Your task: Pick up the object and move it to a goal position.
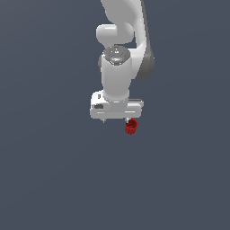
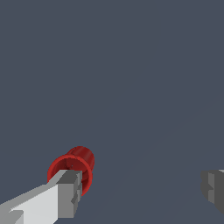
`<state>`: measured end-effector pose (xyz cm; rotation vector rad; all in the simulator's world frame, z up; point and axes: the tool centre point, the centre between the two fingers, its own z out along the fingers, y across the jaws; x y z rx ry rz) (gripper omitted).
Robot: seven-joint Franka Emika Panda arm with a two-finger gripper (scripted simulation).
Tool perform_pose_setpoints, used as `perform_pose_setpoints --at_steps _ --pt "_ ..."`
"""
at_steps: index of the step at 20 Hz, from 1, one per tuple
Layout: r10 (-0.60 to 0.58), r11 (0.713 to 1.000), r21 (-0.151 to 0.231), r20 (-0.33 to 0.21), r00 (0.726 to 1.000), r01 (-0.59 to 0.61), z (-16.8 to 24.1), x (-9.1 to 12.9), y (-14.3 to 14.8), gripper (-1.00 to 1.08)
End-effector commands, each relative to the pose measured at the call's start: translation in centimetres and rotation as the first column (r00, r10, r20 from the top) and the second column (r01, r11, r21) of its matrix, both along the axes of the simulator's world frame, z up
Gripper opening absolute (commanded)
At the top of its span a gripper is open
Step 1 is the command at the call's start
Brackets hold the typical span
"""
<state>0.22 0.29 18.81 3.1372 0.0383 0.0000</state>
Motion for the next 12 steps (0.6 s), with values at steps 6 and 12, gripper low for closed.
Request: perform_pose_setpoints --at_steps 6,12 --pt "-0.012 1.000 0.004 -0.007 1.000 0.012 -0.9 -0.2 -1.0 1.00" --pt "-0.018 1.000 0.008 -0.013 1.000 0.018 -1.5 -0.3 -2.1 1.00"
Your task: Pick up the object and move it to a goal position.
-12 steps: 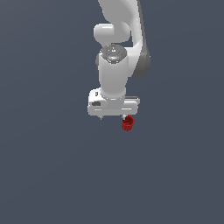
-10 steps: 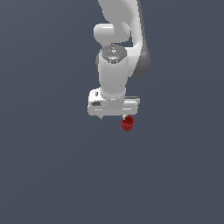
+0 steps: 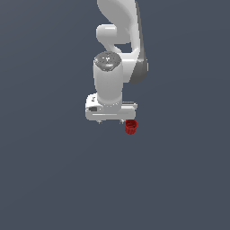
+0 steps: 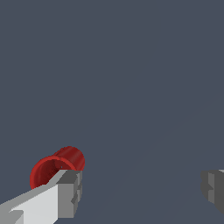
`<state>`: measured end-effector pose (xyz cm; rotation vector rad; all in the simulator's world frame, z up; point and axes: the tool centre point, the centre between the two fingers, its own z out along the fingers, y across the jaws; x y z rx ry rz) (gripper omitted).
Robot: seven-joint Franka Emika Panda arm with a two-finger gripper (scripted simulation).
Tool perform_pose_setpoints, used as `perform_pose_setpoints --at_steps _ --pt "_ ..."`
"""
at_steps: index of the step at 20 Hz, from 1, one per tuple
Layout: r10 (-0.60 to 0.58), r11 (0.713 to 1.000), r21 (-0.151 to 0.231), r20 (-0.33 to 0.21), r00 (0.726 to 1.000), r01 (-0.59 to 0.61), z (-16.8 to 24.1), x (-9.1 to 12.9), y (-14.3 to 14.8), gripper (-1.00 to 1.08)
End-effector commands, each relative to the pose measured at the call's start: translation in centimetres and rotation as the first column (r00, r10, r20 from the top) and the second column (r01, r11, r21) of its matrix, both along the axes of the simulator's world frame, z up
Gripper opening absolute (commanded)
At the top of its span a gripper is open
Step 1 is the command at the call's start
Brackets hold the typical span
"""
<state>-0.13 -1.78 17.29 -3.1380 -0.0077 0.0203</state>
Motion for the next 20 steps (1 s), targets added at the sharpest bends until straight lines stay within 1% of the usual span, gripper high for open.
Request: perform_pose_setpoints --at_steps 1,6,10,15,20 --pt "0.001 1.000 0.001 0.000 1.000 -0.001 0.0 0.0 0.0 1.00" --pt "-0.013 1.000 0.000 0.001 1.000 0.013 -0.5 -0.2 0.8 1.00" --pt "-0.038 0.999 -0.001 0.003 0.999 0.038 -1.3 -0.7 2.0 1.00" --pt "-0.085 0.996 -0.002 0.005 0.996 0.085 -2.9 -1.7 4.2 1.00" --pt "-0.146 0.989 -0.004 0.008 0.989 0.146 -4.8 -3.2 6.9 1.00"
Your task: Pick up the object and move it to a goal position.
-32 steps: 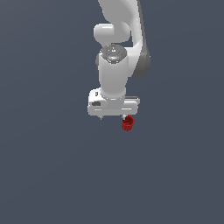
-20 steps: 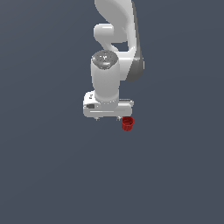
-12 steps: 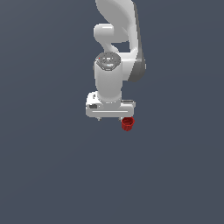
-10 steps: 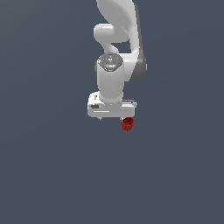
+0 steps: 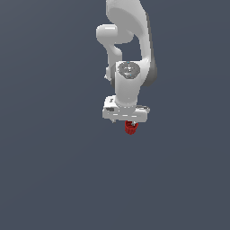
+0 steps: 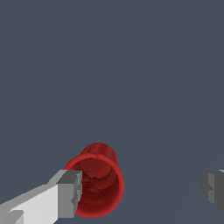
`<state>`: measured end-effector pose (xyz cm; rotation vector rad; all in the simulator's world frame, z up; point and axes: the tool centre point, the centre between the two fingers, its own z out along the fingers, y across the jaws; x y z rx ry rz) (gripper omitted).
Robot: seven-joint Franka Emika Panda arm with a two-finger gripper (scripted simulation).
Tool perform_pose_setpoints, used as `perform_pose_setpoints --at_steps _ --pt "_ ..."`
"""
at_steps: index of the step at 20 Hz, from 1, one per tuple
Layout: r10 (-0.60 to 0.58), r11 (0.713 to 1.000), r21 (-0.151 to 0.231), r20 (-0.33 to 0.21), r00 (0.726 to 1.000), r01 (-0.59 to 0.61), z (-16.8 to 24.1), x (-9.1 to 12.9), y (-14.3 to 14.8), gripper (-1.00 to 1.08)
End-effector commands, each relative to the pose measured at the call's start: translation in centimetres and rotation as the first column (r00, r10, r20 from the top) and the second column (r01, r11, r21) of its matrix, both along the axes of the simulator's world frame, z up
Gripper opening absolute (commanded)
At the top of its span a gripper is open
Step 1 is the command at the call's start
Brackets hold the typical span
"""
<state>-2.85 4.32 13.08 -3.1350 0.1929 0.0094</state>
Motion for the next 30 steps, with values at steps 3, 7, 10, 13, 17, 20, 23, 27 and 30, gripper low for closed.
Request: perform_pose_setpoints --at_steps 3,7,10,13,17,20,23,27,30 --pt "-0.051 0.999 -0.001 0.003 0.999 0.051 -1.6 -1.4 2.2 1.00" --pt "-0.083 0.997 -0.001 0.004 0.997 0.083 -2.5 -2.3 3.6 1.00" --pt "-0.099 0.995 -0.001 0.005 0.995 0.099 -3.0 -2.8 4.2 1.00" --pt "-0.109 0.994 -0.001 0.006 0.994 0.109 -3.3 -3.2 4.6 1.00" --pt "-0.109 0.994 -0.001 0.005 0.994 0.109 -3.3 -3.2 4.7 1.00" --pt "-0.109 0.994 -0.001 0.005 0.994 0.109 -3.6 -3.2 4.7 1.00" --pt "-0.109 0.994 -0.001 0.005 0.994 0.109 -4.5 -3.3 4.7 1.00" --pt "-0.111 0.994 -0.001 0.006 0.994 0.111 -6.5 -3.4 4.7 1.00" --pt "-0.111 0.994 -0.001 0.006 0.994 0.111 -7.7 -3.4 4.8 1.00"
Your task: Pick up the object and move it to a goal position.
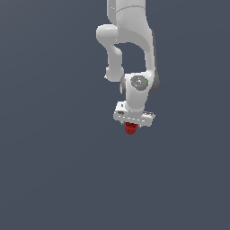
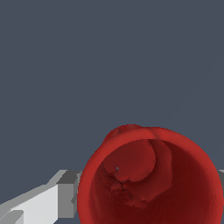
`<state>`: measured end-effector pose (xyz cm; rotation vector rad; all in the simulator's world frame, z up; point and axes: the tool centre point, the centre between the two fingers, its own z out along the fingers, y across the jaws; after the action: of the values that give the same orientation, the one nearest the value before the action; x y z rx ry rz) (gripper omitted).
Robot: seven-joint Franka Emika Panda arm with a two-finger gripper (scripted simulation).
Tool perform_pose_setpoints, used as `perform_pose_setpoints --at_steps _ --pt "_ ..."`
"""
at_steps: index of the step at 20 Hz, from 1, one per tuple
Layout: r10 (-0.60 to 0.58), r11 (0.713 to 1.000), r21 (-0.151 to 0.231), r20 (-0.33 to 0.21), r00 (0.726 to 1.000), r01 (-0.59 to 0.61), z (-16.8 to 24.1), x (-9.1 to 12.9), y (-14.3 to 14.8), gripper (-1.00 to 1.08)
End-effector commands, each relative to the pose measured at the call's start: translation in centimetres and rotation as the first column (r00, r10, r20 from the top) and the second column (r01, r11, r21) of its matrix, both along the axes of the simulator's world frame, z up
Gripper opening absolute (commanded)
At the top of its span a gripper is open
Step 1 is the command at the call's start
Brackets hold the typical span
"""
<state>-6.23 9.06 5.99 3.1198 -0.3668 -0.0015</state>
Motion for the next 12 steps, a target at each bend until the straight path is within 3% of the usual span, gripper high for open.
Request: perform_pose_setpoints --at_steps 1,5,6,12 --pt "0.000 1.000 0.000 0.001 1.000 0.000 -0.85 0.02 0.02 1.00" --pt "-0.001 1.000 0.000 0.001 1.000 0.001 -1.27 0.09 0.02 1.00" --pt "-0.001 1.000 0.000 0.001 1.000 0.001 -1.27 0.09 0.02 -1.00" --pt "-0.001 1.000 0.000 0.001 1.000 0.001 -1.27 0.09 0.02 -1.00"
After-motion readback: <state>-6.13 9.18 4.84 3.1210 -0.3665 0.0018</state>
